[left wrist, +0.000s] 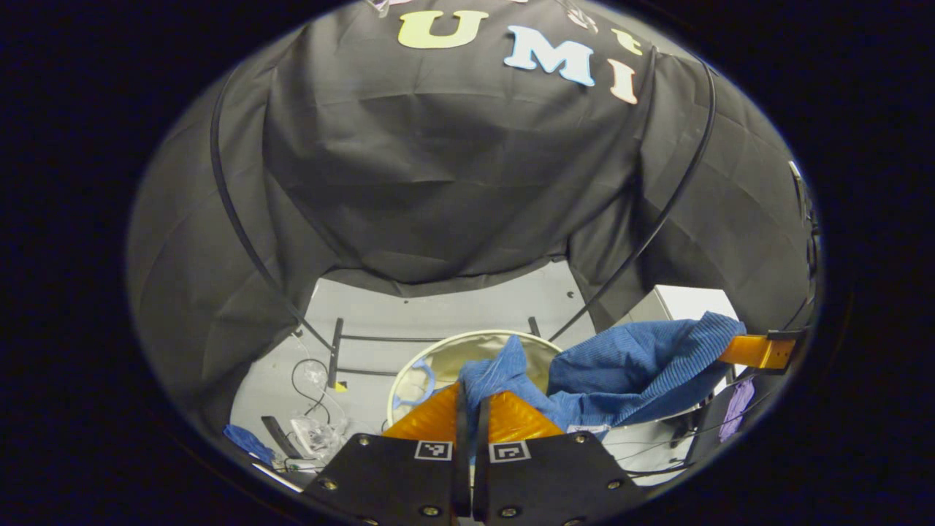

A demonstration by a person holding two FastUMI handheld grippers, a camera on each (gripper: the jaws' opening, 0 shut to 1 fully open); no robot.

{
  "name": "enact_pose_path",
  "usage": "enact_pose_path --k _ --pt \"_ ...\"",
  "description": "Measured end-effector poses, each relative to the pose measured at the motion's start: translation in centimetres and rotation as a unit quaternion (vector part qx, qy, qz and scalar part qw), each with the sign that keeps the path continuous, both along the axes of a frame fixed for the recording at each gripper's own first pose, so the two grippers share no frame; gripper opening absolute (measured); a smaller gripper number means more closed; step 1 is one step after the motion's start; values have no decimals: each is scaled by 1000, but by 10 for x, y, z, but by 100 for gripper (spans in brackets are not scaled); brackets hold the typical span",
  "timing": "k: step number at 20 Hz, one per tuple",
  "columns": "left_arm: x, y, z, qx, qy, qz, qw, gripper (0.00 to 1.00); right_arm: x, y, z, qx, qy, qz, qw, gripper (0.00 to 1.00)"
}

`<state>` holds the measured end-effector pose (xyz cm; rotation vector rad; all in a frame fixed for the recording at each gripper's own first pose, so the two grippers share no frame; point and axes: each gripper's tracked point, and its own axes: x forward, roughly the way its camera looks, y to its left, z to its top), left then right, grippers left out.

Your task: Grasp the clothes on the hanger with both hands and then place them into the laundry hamper below.

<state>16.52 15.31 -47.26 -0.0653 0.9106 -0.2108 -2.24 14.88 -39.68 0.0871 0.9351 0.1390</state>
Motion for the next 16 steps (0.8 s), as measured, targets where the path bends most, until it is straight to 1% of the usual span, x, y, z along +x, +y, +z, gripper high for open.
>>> enact_pose_path --k 1,3,4,5,7,8,9,10,12,13,16 --pt "-4 2 -2 -2 5 3 1000 3 -1 0 -1 -1 4 2 1000 6" --pt "-5 7 2 -3 5 14 1000 9 -3 3 -1 0 13 7 1000 11" --pt "-2 8 6 -7 -1 18 1000 14 -7 5 1 4 18 11 1000 17" --pt "-1 7 16 -12 -8 18 1000 34 -11 11 5 17 20 18 1000 20" --pt "-3 9 36 -15 -22 18 999 73 -14 23 17 32 16 30 999 64" --pt "-2 15 46 -6 -31 19 999 92 -13 25 23 31 11 34 999 86" --pt "1 20 60 3 -43 18 999 92 -11 20 33 25 1 36 999 95" --pt "1 24 74 10 -58 17 998 92 -5 16 46 21 -13 37 999 96" --pt "3 25 110 15 -86 14 996 93 7 6 80 18 -46 32 998 96" --pt "5 24 128 14 -101 11 995 92 14 -3 97 17 -67 25 997 96" --pt "4 17 183 16 -145 5 989 93 40 -30 159 14 -141 4 990 96"
